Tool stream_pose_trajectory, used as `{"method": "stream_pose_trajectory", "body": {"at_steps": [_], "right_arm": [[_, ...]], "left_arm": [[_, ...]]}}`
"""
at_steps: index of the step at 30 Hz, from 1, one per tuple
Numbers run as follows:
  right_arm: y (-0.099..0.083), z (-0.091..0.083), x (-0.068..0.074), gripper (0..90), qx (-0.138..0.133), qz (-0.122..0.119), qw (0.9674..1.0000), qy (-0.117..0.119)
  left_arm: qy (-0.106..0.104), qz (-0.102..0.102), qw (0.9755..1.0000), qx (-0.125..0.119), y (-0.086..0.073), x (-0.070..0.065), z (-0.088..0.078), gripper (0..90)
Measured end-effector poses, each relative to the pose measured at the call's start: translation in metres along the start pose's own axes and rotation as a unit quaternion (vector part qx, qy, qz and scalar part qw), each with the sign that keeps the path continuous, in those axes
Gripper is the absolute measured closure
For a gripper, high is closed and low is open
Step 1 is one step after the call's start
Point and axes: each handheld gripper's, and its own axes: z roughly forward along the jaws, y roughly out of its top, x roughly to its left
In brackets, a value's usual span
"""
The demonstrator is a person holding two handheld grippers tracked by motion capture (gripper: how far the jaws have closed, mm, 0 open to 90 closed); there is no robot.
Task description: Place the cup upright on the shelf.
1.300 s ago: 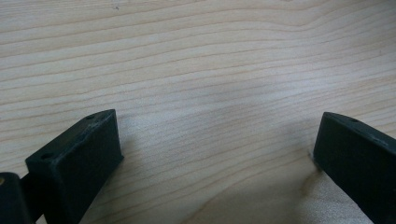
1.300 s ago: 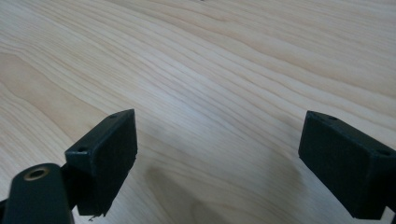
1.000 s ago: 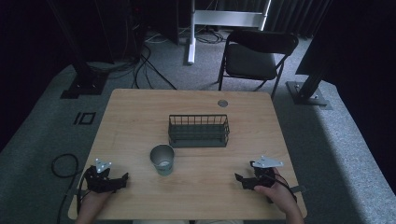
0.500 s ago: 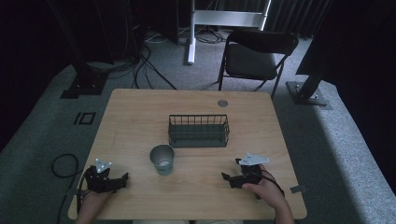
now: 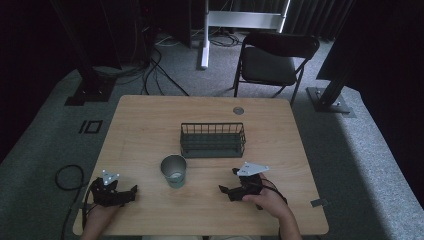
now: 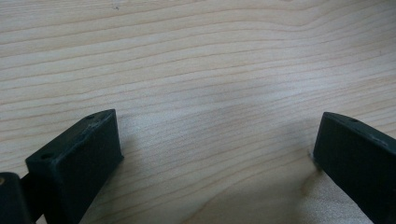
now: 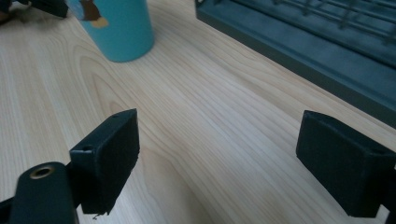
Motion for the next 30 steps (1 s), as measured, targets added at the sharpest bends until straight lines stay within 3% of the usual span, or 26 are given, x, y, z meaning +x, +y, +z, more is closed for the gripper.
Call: {"method": "stream_pose_trajectory", "body": {"at_steps": [15,30], "right_arm": [[0.022,0.029,0.022,12.7,-0.016,-0.024,0.9990,0.034],[0.046,0.059,0.047,12.7,-0.031,-0.053,0.9960,0.066]], "left_arm": [[0.000,0.000,1.0000,0.000,0.000,0.000,0.000,1.5],[0.000,0.000,1.0000,0.000,0.000,0.000,0.000,1.5]]}}
